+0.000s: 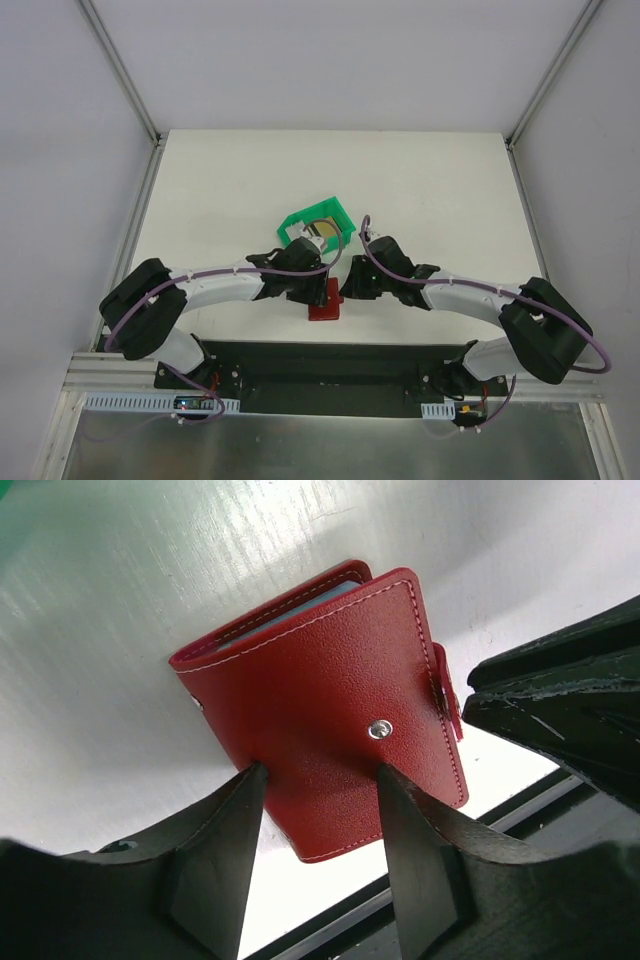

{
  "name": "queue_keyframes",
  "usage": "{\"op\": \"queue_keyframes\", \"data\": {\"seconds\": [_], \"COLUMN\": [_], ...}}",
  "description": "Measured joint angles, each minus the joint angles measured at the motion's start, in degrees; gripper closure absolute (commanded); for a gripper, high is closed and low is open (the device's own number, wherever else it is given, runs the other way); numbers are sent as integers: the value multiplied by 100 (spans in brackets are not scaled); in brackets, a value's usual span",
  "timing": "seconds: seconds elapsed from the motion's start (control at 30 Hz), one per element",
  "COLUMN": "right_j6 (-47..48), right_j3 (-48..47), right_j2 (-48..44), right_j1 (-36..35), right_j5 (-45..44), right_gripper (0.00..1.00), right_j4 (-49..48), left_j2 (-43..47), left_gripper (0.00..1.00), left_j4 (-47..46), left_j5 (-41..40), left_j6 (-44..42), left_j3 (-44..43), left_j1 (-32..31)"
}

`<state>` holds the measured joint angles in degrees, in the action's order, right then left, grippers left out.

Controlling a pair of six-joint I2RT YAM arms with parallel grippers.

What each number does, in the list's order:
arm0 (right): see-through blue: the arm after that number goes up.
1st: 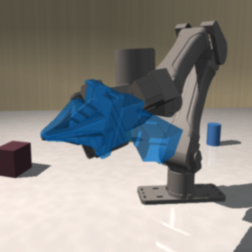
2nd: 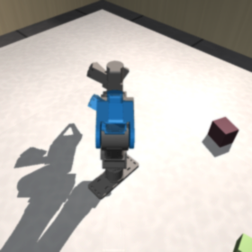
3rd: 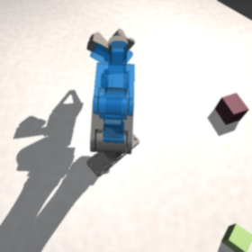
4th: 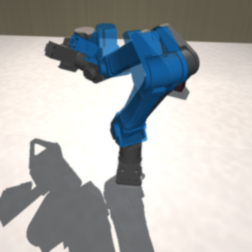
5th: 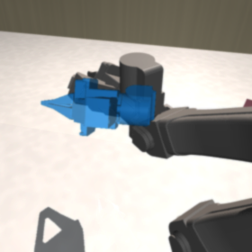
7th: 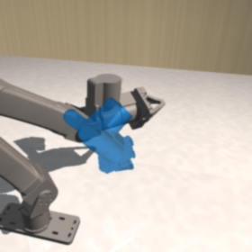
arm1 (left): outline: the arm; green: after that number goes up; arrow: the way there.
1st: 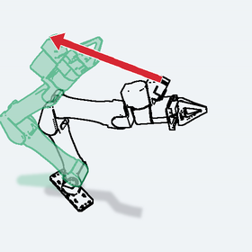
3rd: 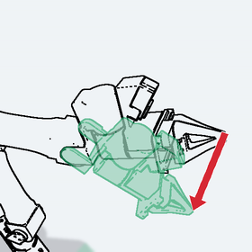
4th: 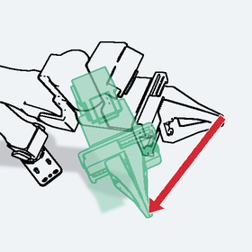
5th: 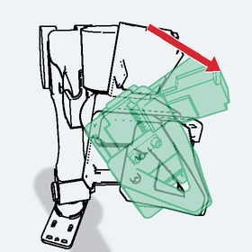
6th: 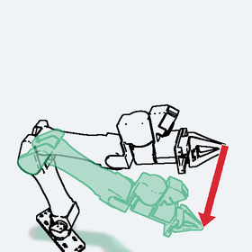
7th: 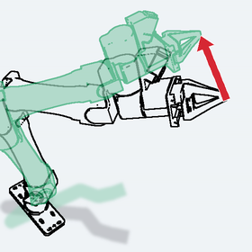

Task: Put the credit cards into the card holder
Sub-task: Close the card holder at the center of the board.

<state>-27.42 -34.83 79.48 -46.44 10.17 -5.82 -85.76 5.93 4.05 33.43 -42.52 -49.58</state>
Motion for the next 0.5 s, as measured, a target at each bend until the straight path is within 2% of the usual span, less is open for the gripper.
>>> {"op": "queue_keyframes", "data": {"seconds": [0.13, 0.17, 0.5], "right_j6": [0, 0, 0], "right_j3": [0, 0, 0], "right_j2": [15, 24, 98], "right_j1": [-9, -13, -33], "right_j5": [17, 17, 22], "right_gripper": [82, 82, 82], "right_j4": [-2, -2, -9], "left_j2": [26, 26, 39], "left_gripper": [43, 39, 37], "left_j4": [85, 118, 387], "left_j5": [-236, -315, -734], "left_j6": [4, 0, 7], "left_j3": [-13, -13, -92], "left_j1": [-70, -70, -63]}}
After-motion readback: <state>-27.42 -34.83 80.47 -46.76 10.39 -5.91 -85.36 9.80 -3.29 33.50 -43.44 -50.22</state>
